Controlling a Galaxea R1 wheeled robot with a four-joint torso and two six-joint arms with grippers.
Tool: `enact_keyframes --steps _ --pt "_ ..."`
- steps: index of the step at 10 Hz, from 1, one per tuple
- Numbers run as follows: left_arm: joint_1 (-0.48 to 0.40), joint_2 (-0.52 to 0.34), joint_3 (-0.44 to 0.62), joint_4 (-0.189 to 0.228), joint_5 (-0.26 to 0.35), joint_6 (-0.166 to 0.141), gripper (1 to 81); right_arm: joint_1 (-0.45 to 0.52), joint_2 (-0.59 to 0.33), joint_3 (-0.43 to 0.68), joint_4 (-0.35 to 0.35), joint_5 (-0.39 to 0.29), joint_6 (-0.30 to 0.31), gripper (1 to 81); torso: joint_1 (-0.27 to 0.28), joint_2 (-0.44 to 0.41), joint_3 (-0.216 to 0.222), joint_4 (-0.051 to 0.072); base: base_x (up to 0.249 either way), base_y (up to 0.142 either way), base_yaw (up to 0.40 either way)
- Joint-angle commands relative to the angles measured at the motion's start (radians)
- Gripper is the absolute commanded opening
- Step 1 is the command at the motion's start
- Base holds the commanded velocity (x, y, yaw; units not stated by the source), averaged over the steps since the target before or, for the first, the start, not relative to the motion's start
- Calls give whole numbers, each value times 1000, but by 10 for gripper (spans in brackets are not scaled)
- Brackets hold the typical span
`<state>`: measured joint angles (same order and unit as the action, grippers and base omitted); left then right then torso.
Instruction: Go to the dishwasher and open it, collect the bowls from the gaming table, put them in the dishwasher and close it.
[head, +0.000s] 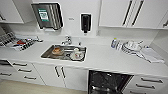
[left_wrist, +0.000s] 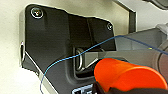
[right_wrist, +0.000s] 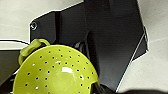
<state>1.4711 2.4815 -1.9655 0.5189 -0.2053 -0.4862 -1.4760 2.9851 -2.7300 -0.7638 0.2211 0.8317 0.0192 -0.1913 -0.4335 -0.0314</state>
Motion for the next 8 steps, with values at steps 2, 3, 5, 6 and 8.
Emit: enact_keyframes --steps 2,3,5,6,8 --pt "-66 -238 268 -5 -2 -15 10 28 -9 7 -5 -28 1 10 0 0 -119 0 0 0 0" --pt "-91 -286 330 -8 3 -17 10 27 -9 7 -5 -28 3 10 0 0 -150 0 0 0 0" --pt "-146 -387 456 -25 11 -17 10 27 -10 7 -5 -26 3 10 1 1 -207 0 0 0 0" --pt "-171 -430 513 -31 12 -19 10 28 -10 9 -5 -25 1 10 1 2 -153 0 0 0 0" --pt "-235 -489 585 -46 32 -20 10 30 -10 9 -3 -25 3 10 1 2 -199 0 0 0 0"
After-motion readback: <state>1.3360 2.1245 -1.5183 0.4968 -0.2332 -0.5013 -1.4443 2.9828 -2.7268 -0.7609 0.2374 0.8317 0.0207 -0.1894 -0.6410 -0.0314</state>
